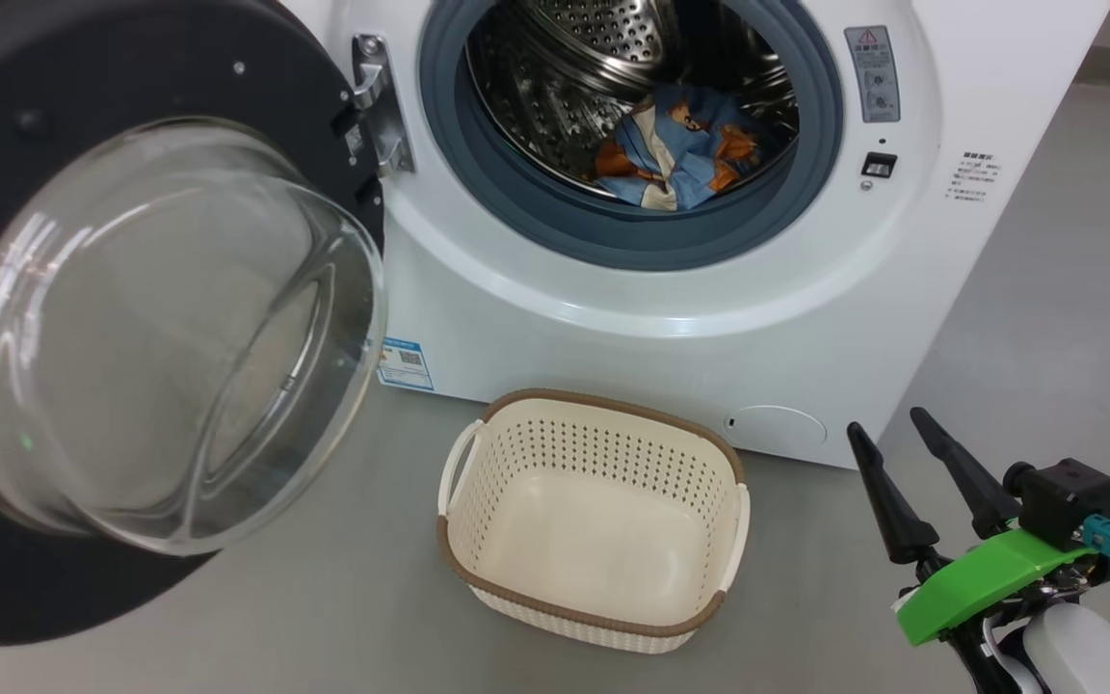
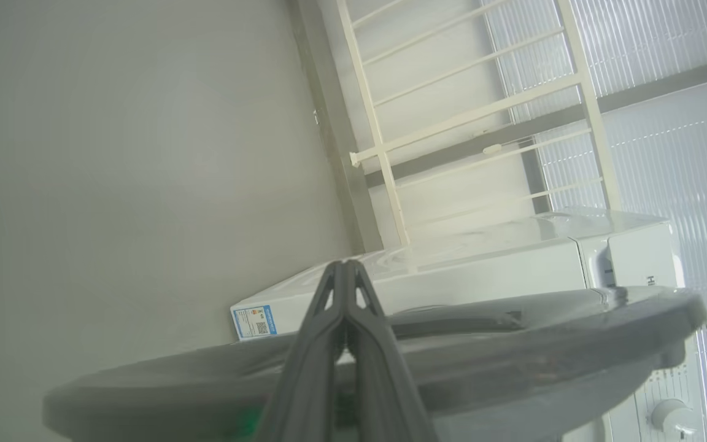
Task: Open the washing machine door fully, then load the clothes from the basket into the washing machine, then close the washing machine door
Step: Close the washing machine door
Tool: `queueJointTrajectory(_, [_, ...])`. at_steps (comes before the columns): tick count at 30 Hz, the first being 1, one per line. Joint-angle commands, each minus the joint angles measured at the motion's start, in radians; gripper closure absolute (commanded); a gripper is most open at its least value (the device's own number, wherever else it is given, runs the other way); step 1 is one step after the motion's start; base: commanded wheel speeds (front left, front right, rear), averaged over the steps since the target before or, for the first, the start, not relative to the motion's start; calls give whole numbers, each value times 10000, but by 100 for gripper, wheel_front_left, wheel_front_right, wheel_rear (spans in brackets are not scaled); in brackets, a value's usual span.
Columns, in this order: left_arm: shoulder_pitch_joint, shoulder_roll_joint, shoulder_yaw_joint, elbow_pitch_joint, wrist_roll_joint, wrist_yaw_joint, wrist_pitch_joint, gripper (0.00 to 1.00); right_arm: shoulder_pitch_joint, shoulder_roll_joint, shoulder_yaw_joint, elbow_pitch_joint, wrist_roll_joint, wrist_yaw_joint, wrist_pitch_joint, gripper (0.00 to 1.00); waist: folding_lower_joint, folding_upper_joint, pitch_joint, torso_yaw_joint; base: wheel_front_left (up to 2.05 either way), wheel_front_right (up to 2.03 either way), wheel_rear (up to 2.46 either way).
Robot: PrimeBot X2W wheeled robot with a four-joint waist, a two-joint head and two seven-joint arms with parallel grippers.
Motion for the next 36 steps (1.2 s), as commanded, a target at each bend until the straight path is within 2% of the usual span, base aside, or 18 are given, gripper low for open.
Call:
queueJointTrajectory(1, [100, 66, -162, -369, -130, -64, 527, 100, 25, -62, 35, -186, 10, 75, -82, 0, 0, 0, -123, 110, 0, 0, 0])
queueJointTrajectory(5, [435, -61, -288, -947, -447, -2, 1584, 100, 98, 57, -48, -179, -31, 75, -82, 0, 0, 0, -262, 198, 0, 0, 0])
queueJointTrajectory(15, [1683, -445, -630, -3098, -920, 603, 3520, 100, 219, 300, -184, -130, -56, 75, -82, 0, 0, 0, -510, 347, 0, 0, 0])
queueJointTrajectory(21, [2722, -1229, -924, -5141, -1488, 1242, 4679, 100, 338, 515, -274, -94, -63, 75, -82, 0, 0, 0, -746, 367, 0, 0, 0])
queueJointTrajectory(25, [3282, -1605, -1119, -6506, -1648, 1709, 5087, 100, 332, 606, -302, -123, -73, 75, -82, 0, 0, 0, -780, 279, 0, 0, 0])
queueJointTrajectory(36, [4436, -2600, -1828, -9203, -1913, 2297, 5705, 100, 280, 637, -424, -143, -82, 75, -82, 0, 0, 0, -742, -620, 0, 0, 0])
